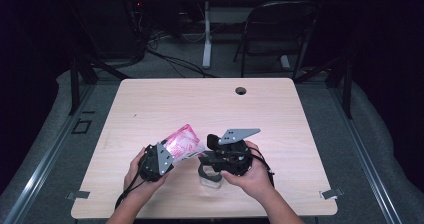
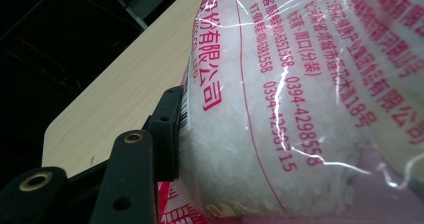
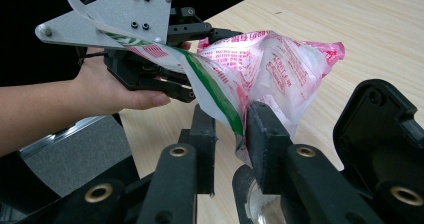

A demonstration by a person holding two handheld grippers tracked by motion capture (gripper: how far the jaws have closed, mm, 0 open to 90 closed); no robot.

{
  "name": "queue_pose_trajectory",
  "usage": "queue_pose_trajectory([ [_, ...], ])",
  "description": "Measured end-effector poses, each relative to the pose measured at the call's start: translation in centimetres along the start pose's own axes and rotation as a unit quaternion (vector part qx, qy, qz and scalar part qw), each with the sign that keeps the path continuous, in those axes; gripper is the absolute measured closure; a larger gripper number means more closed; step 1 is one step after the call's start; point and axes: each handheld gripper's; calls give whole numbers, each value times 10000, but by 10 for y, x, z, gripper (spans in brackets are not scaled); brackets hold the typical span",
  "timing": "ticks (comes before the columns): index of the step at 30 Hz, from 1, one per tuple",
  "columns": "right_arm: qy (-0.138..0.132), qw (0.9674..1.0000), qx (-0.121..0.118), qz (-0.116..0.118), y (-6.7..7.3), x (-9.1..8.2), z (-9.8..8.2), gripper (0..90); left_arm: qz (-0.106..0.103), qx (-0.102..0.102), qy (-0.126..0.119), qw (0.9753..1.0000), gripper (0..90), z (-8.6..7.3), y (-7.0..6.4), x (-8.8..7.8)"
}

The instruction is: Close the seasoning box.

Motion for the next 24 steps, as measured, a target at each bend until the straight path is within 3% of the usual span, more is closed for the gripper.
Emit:
queue_pose_trajectory([
  [4,-22,10000,72,-20,-1,1,0,775,12,30,10,10000,530,2,0,0],
  [12,-4,9998,220,25,-5,1,-2,887,114,281,28,9995,533,9,0,1],
  [15,-24,9994,328,93,-8,1,-3,895,182,382,61,9991,535,11,0,0],
  [24,68,9993,345,111,-11,1,-6,900,299,613,138,9976,537,13,-2,-1],
])
Point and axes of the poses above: each handheld gripper's, and its own axes: x roughly forward along the jaws, z roughly out of its top, y roughly to its left, and after that the axes turned 4 degrees about x, right-handed
